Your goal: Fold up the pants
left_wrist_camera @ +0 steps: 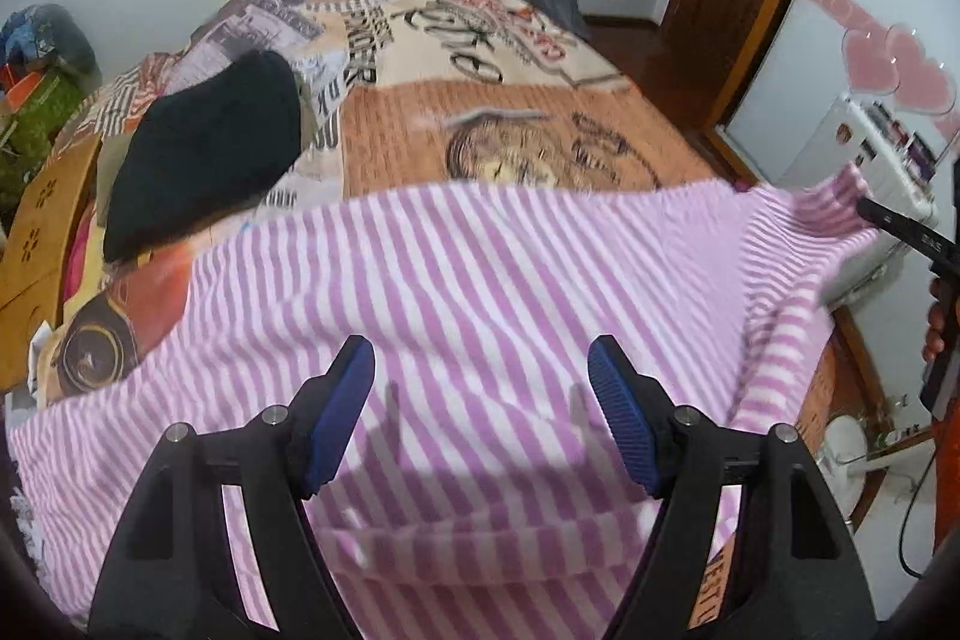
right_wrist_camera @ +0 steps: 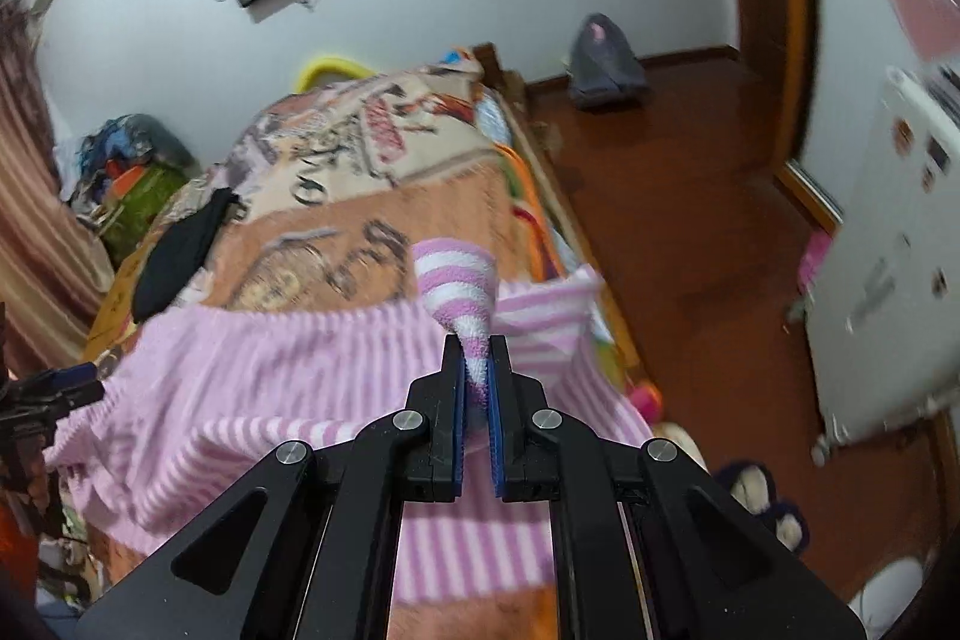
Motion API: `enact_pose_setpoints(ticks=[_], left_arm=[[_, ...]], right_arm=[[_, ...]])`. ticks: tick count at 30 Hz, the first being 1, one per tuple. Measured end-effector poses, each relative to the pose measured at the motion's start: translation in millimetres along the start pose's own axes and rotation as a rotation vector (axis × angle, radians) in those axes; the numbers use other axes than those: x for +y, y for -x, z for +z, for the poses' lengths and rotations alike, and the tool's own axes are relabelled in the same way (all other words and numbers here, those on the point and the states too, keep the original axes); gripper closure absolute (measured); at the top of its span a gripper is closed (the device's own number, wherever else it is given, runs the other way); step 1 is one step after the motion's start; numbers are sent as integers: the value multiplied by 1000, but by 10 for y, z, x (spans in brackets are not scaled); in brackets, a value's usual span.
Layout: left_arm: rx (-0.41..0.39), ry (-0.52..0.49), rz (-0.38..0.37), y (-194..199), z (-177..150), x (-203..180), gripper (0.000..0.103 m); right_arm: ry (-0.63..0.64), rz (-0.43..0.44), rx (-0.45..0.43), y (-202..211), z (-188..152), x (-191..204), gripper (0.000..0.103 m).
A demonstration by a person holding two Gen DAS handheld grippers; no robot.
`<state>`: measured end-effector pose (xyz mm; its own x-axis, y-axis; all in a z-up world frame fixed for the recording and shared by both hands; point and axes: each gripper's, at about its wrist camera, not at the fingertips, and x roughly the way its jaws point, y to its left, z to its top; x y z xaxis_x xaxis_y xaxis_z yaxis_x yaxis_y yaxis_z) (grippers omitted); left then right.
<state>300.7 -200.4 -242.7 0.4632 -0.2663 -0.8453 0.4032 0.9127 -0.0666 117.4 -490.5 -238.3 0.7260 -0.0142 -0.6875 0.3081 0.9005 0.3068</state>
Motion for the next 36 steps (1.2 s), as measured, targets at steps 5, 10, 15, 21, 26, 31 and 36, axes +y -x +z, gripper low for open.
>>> enact_pose_setpoints(ticks=[5, 10, 15, 21, 26, 31, 36], left_arm=[[58, 34, -7, -126, -220, -10, 30], [92, 70, 0, -155, -375, 76, 30], [37, 100, 44, 133, -376, 283, 30], [-17, 128, 102, 536, -343, 628, 29], [7, 112, 154, 674, -536, 818, 27], [66, 130, 175, 694, -919, 1031, 27], [77, 185, 206, 757, -1229, 1290, 27]], right_arm=[[-100, -20, 36, -82, -332, -321, 97], [-180, -62, 87, -334, -609, -549, 97], [-192, -69, 82, -373, -629, -593, 97], [-122, -111, -65, 15, -225, -549, 97], [-104, -172, -64, -48, -244, -629, 97], [-109, -219, 44, -422, -503, -701, 97], [-149, -229, 96, -463, -624, -704, 95]])
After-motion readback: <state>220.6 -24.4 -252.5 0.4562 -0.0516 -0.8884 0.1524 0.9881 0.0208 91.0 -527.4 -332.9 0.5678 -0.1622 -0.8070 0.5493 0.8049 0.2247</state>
